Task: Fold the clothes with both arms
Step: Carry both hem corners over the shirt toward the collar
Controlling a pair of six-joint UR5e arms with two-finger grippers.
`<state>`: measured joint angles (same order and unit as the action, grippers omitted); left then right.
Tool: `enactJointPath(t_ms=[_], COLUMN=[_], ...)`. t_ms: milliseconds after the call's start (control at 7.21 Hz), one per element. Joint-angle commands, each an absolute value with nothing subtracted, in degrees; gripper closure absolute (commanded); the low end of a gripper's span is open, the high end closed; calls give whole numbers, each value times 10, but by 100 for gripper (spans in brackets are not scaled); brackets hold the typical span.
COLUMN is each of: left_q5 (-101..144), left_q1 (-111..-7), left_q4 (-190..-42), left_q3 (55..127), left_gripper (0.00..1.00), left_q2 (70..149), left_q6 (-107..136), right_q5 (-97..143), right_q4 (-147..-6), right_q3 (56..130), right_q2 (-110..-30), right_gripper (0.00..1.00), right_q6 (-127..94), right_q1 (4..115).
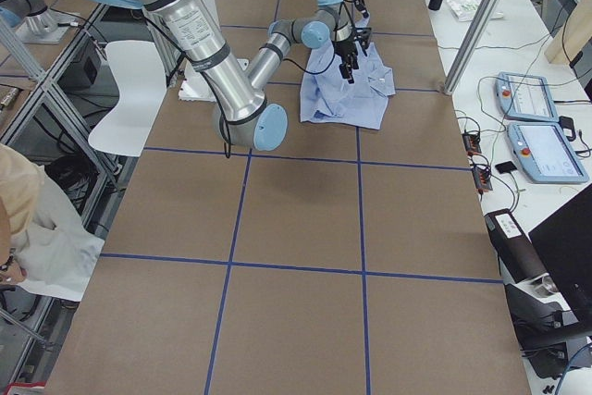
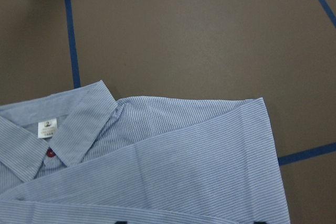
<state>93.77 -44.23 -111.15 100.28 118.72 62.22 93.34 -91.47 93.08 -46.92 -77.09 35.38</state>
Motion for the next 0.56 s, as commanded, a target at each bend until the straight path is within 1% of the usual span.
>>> enactJointPath(t_ms=[0,416], left_q5=[938,938], left_q1=[-442,-442], left_q4=[-1114,-1114], left_q3=[1001,1001], left_gripper=[100,100], left_q2=[1186,1184], left_q6=[623,630], right_q5=[947,946], right_q4=[-915,-913], right_q3=[901,877], right_q2=[-461,-460], right_gripper=[1,22], right_q6=[-681,-561], right_q1=[319,309])
